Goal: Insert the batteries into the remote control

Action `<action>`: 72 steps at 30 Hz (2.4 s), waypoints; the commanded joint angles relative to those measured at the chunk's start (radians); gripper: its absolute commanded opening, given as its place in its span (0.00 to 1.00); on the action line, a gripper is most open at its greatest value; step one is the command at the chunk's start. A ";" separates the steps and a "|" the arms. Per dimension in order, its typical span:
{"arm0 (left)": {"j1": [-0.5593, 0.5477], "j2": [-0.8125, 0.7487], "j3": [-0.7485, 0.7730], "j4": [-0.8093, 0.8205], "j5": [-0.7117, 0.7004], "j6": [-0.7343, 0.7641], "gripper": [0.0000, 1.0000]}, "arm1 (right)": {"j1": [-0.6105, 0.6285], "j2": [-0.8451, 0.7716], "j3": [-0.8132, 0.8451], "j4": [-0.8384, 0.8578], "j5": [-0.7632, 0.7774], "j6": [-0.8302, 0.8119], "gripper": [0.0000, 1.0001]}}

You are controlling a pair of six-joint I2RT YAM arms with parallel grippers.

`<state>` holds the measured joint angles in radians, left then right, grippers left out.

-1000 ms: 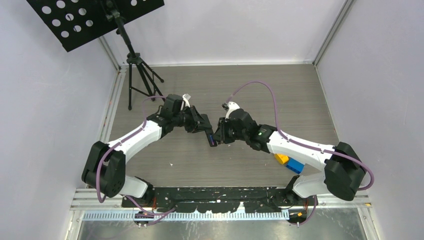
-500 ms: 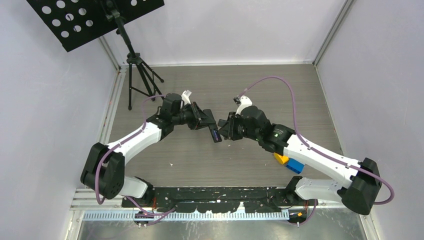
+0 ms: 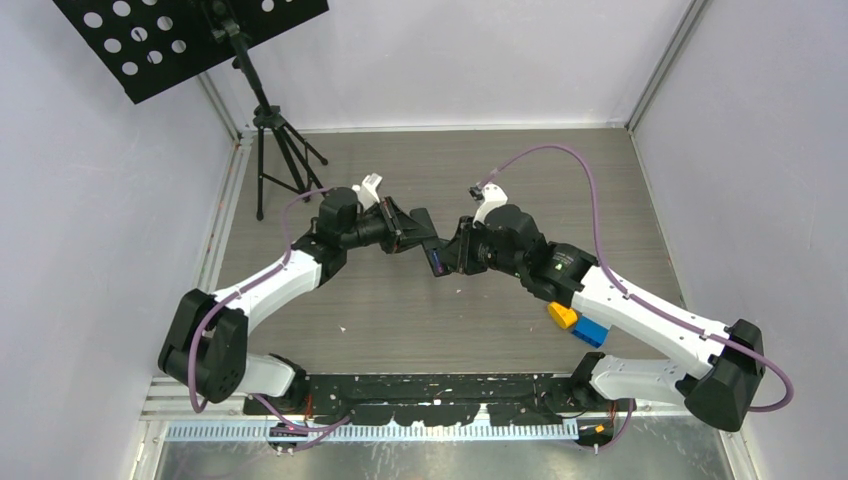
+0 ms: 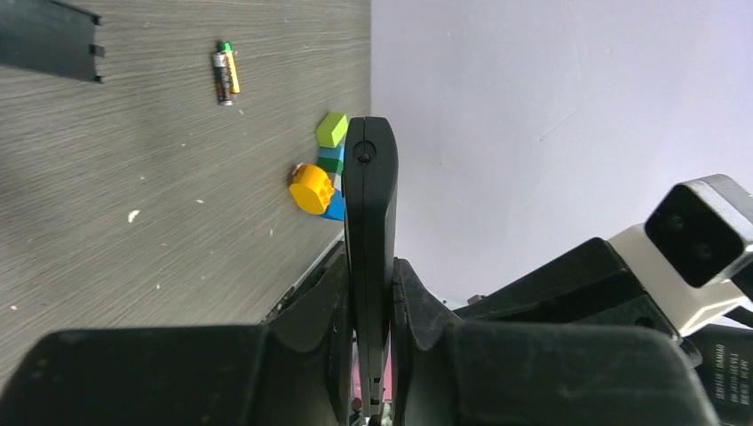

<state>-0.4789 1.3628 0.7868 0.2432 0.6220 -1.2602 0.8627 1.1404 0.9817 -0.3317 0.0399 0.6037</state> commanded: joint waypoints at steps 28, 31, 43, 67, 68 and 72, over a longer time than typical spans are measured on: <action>-0.001 0.027 -0.026 0.273 0.084 -0.194 0.00 | 0.012 -0.006 0.085 -0.045 0.090 -0.034 0.47; -0.001 0.025 -0.029 0.272 0.083 -0.194 0.00 | 0.012 -0.010 0.095 -0.050 0.096 -0.028 0.47; 0.002 0.034 -0.008 0.147 0.016 -0.072 0.00 | 0.011 -0.001 0.084 -0.065 0.158 0.015 0.44; 0.015 -0.007 -0.003 -0.229 -0.153 0.280 0.00 | -0.274 0.309 -0.086 -0.259 0.283 0.031 0.65; 0.016 -0.008 -0.003 -0.230 -0.153 0.283 0.00 | -0.288 0.324 -0.083 -0.245 0.283 0.027 0.65; 0.021 -0.011 -0.006 -0.237 -0.150 0.291 0.00 | -0.348 0.391 -0.066 -0.195 0.276 0.012 0.64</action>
<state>-0.4679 1.3891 0.7685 -0.0013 0.4561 -1.0023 0.5568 1.4948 0.8894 -0.6056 0.3058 0.6437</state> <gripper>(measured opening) 0.155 0.647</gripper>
